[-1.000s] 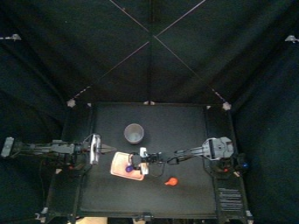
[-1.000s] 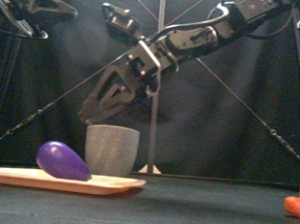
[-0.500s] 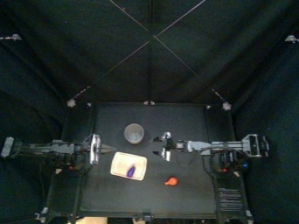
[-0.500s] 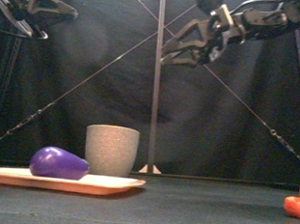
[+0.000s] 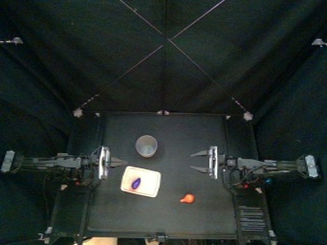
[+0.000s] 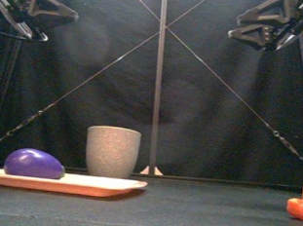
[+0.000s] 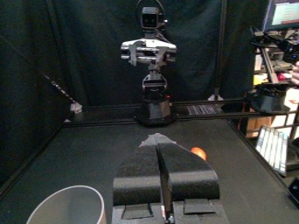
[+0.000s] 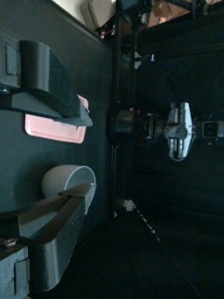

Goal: Pick the eggplant then place it on the pink plate
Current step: Drop eggplant on the pink plate and return to neutral

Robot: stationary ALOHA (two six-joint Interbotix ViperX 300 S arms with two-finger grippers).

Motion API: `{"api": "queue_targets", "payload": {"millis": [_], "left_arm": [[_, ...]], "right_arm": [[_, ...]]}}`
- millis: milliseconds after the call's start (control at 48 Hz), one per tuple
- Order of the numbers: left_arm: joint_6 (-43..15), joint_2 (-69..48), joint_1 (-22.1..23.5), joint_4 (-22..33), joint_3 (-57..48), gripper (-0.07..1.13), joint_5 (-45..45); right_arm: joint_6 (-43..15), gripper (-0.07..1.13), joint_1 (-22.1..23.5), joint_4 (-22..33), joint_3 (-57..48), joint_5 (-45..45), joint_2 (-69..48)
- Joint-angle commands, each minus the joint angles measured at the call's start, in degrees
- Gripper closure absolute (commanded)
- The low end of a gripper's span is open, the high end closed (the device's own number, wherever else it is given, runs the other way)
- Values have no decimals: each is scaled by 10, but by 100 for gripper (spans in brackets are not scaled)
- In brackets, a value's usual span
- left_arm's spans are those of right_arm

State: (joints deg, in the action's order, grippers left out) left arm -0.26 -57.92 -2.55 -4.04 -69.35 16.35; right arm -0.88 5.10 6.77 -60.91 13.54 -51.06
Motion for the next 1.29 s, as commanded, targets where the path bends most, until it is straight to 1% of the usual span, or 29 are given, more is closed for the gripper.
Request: {"api": "queue_targets", "payload": {"millis": [21,208,604,812,1292], "left_arm": [[0,2,-2,-3,6,109,3],[0,2,-4,-2,5,109,3],[0,2,-4,-2,4,109,3],[0,2,-4,-3,4,109,3],[0,2,-7,-2,4,109,3]], "right_arm": [[-1,16,3,-3,-13,-3,-44],[-2,16,7,-8,-33,-5,-80],[-4,16,12,-11,-30,-25,-79],[-2,16,15,-32,-26,-36,-80],[-2,16,23,-33,-29,-45,-80]]}}
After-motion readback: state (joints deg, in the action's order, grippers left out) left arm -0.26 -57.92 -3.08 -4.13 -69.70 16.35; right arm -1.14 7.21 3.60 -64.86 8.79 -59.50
